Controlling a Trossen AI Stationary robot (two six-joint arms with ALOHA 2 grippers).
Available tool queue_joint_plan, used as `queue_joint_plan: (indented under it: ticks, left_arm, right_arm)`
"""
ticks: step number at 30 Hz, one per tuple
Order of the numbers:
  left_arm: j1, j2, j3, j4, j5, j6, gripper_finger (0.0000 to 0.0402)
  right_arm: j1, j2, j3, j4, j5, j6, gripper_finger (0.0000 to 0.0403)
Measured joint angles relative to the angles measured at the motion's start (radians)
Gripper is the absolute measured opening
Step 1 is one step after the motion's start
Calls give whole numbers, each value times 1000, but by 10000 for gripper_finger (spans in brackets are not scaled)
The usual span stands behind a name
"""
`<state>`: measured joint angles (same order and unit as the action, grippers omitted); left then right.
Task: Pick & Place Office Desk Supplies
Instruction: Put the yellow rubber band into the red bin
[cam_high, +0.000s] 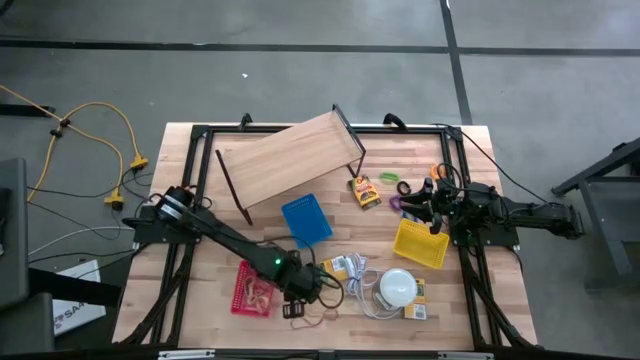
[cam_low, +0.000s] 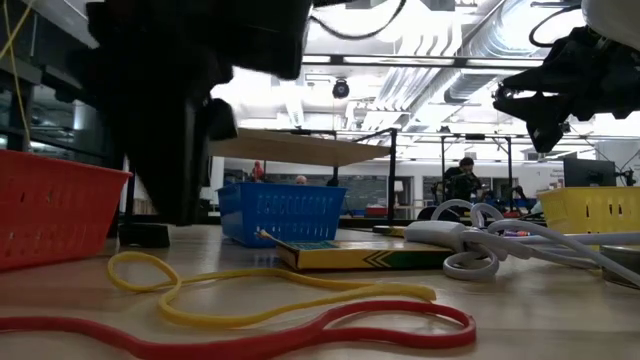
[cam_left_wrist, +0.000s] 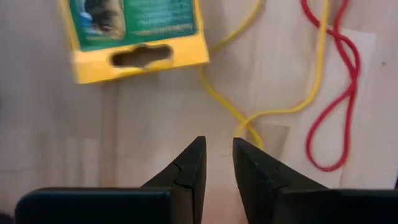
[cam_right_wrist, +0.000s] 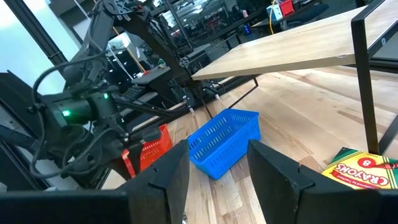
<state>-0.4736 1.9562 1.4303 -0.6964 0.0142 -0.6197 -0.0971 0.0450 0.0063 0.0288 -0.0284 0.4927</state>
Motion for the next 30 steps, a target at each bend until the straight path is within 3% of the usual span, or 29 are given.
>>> queue_joint_plan:
  ticks: [7, 30]
  left_arm:
    - [0, 21, 1, 5, 64, -9, 76]
    - [-14, 47, 2, 46, 94, -9, 76]
  right_arm:
    - [0, 0, 0, 2, 0, 0, 150]
    - [0, 0, 0, -1, 0, 0, 150]
